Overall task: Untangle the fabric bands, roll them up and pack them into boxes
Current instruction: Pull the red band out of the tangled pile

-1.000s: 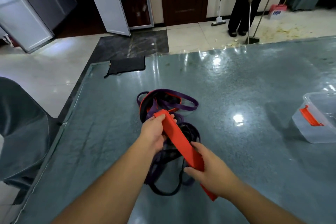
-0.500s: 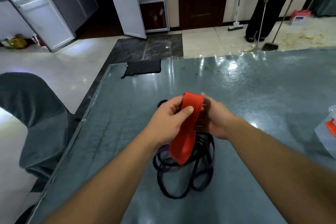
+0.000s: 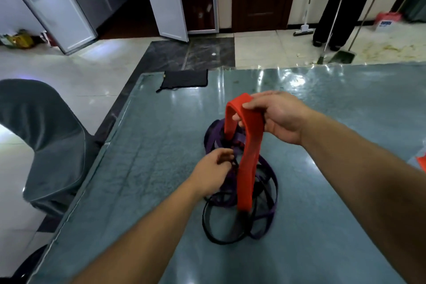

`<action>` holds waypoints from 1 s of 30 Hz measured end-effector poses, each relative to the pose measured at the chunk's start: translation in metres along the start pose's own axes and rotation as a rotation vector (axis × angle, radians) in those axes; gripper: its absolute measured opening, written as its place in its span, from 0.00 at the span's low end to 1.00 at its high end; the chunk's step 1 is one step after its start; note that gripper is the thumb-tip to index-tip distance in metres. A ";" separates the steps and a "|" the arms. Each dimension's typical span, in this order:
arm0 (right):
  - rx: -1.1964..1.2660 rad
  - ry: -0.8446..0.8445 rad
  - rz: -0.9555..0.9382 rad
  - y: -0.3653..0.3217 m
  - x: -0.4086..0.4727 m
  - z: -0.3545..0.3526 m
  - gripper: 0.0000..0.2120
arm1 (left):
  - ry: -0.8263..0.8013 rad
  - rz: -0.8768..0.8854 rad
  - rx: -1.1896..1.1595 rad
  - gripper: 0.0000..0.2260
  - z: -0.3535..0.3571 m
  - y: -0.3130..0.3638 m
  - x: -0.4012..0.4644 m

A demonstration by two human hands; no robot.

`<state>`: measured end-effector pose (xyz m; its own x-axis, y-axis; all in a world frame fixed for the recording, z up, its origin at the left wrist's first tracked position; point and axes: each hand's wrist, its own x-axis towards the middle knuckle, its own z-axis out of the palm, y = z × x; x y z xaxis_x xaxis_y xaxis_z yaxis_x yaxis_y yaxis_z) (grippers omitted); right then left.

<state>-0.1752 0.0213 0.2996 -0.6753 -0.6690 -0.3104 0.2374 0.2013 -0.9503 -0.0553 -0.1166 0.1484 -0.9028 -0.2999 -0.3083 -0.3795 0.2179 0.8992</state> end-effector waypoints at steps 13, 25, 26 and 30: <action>0.083 0.241 -0.398 -0.052 -0.011 -0.023 0.08 | 0.179 0.052 0.256 0.30 -0.025 0.037 0.043; 0.178 0.183 -0.463 -0.074 -0.017 -0.047 0.08 | -0.010 0.284 -0.021 0.11 -0.010 0.073 0.057; 0.132 0.251 -0.450 -0.070 -0.017 -0.054 0.09 | 0.034 0.281 0.012 0.10 -0.014 0.073 0.057; -0.255 0.351 -0.328 -0.042 -0.012 -0.071 0.14 | 0.112 0.287 -0.029 0.06 -0.029 0.085 0.061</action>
<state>-0.2266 0.0721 0.3420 -0.8883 -0.4558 0.0558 -0.1723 0.2182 -0.9606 -0.1368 -0.1437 0.2148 -0.9437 -0.3306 -0.0061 -0.1049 0.2819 0.9537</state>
